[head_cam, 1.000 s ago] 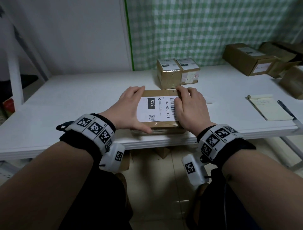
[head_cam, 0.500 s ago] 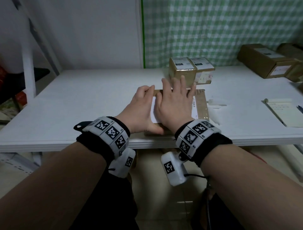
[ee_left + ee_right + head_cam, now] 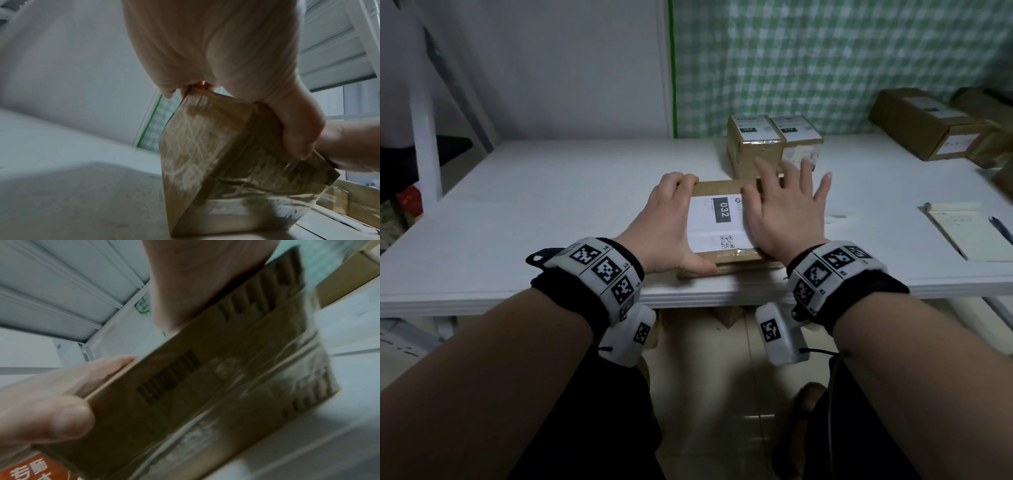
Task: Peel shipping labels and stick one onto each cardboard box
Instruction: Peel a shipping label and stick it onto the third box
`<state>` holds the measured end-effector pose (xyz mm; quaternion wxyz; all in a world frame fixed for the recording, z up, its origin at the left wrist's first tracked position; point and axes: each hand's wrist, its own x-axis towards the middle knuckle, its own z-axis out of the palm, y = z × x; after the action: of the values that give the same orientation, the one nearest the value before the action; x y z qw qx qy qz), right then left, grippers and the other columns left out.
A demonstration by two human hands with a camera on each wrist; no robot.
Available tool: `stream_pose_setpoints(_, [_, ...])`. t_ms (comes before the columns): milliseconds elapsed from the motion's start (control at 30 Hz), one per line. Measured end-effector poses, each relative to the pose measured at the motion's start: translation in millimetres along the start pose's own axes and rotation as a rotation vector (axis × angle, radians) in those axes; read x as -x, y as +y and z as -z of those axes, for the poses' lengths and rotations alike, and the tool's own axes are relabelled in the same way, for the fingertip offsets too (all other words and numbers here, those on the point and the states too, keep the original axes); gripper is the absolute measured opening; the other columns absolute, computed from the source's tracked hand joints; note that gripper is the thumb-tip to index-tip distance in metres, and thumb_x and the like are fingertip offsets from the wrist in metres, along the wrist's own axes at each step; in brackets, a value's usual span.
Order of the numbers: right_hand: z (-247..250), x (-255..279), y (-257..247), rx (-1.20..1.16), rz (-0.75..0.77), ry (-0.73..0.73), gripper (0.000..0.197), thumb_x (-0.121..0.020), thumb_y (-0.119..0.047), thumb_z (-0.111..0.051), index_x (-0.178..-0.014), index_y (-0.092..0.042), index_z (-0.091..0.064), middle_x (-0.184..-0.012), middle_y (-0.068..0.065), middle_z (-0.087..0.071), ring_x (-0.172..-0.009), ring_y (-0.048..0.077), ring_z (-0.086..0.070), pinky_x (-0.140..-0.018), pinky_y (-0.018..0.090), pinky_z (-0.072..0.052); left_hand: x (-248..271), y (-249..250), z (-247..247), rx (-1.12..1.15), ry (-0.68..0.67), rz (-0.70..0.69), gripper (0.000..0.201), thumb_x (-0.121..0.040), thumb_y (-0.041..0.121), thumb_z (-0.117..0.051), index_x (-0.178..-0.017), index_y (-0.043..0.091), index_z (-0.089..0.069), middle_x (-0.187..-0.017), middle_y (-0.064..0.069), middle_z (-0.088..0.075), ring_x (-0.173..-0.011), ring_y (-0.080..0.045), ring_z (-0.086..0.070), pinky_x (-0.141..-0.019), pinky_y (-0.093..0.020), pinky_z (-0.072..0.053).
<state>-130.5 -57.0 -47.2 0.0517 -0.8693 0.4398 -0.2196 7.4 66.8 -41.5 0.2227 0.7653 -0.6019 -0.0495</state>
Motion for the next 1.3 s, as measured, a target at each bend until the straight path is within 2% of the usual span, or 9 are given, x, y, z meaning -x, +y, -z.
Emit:
stream_pose_setpoints(233, [1.0,1.9,15.8,-0.049,-0.067,-0.023,0.055,-0.096,-0.052,-0.019,-0.148,-0.035,-0.018,-0.156,0.011,-0.020,-0.148,0.030,-0.001,-0.116,0.056,0.005,1.5,2.4,1.8,0.017,-0.015,0.021,0.127,-0.042,0.049,-0.087,-0.142,0.011,-0.019,-0.139,-0.005,-0.022,-0.130,-0.021,-0.028,-0.112,-0.033,-0.029])
stream_pose_setpoints(367, [10.0,2.9,24.3,-0.128,-0.152,-0.079,0.059,-0.093,-0.057,-0.026,-0.147,-0.034,-0.020,-0.152,0.013,-0.028,-0.143,0.031,-0.019,-0.114,0.055,-0.012,1.4,0.1,1.8,0.044,0.009,0.058,0.126,-0.044,0.050,-0.087,-0.143,0.011,-0.019,-0.139,-0.004,-0.021,-0.130,-0.021,-0.030,-0.112,-0.034,-0.030])
stream_pose_setpoints(533, [20.6,-3.4,35.4,-0.606,-0.317,-0.145,0.084,-0.081,-0.065,-0.050,-0.148,-0.024,-0.019,-0.143,0.012,-0.042,-0.129,0.029,-0.044,-0.105,0.040,-0.035,-4.8,-5.0,7.6,0.177,0.157,0.277,0.115,-0.053,0.046,-0.085,-0.142,0.012,-0.021,-0.134,-0.010,-0.026,-0.127,-0.022,-0.031,-0.108,-0.026,-0.024])
stream_pose_setpoints(667, [23.8,-13.4,16.9,-0.963,-0.361,-0.417,0.093,-0.073,-0.071,-0.057,-0.146,-0.039,-0.008,-0.129,0.006,-0.051,-0.102,0.029,-0.062,-0.084,0.043,-0.054,-22.5,7.5,11.9,0.316,0.253,0.355,0.100,-0.058,0.044,-0.083,-0.137,0.016,-0.029,-0.124,-0.004,-0.026,-0.127,-0.020,-0.030,-0.100,-0.020,-0.024])
stream_pose_setpoints(767, [20.0,-29.7,5.2,-1.063,-0.328,-0.438,0.103,-0.063,-0.066,-0.070,-0.142,-0.042,-0.008,-0.123,0.003,-0.059,-0.096,0.028,-0.065,-0.077,0.041,-0.056,-37.5,14.3,18.0,0.340,0.290,0.334,0.096,-0.056,0.045,-0.083,-0.134,0.022,-0.034,-0.116,0.001,-0.024,-0.124,-0.018,-0.031,-0.101,-0.021,-0.027])
stream_pose_setpoints(867, [18.9,-50.7,5.9,-1.238,-0.374,-0.352,0.082,-0.067,-0.053,-0.067,-0.136,-0.035,-0.028,-0.112,0.002,-0.064,-0.087,0.026,-0.066,-0.073,0.041,-0.058,-50.4,9.7,27.7,0.531,0.243,0.312,0.079,-0.065,0.051,-0.077,-0.133,0.029,-0.043,-0.122,0.003,-0.040,-0.113,-0.014,-0.047,-0.103,-0.030,-0.038])
stream_pose_setpoints(1000, [26.3,-72.1,7.1,-1.340,-0.366,-0.371,0.048,-0.086,-0.047,-0.051,-0.128,-0.025,-0.050,-0.098,0.003,-0.064,-0.072,0.022,-0.063,-0.071,0.037,-0.057,-63.1,2.1,41.0,0.995,0.128,0.458,0.028,-0.091,0.043,-0.054,-0.113,0.027,-0.060,-0.105,0.006,-0.064,-0.099,-0.013,-0.062,-0.083,-0.038,-0.054])
stream_pose_setpoints(1167, [26.1,-94.6,5.6,-1.275,-0.280,-0.445,0.036,-0.092,-0.055,-0.040,-0.106,-0.033,-0.064,-0.093,-0.005,-0.073,-0.081,0.016,-0.065,-0.076,0.029,-0.051,-80.6,-10.6,40.4,1.347,-0.056,0.526,0.025,-0.089,0.031,-0.056,-0.111,0.021,-0.062,-0.109,-0.006,-0.068,-0.102,-0.022,-0.065,-0.073,-0.039,-0.059])
stream_pose_setpoints(1300, [10.9,-125.9,22.6,-0.950,-0.291,-0.231,0.049,-0.094,-0.047,-0.042,-0.135,-0.021,-0.048,-0.137,0.002,-0.052,-0.125,0.021,-0.049,-0.106,0.043,-0.040,-107.9,-20.9,37.2,1.432,0.148,0.605,0.035,-0.085,0.039,-0.061,-0.117,0.023,-0.060,-0.115,-0.009,-0.066,-0.105,-0.026,-0.064,-0.074,-0.040,-0.058])
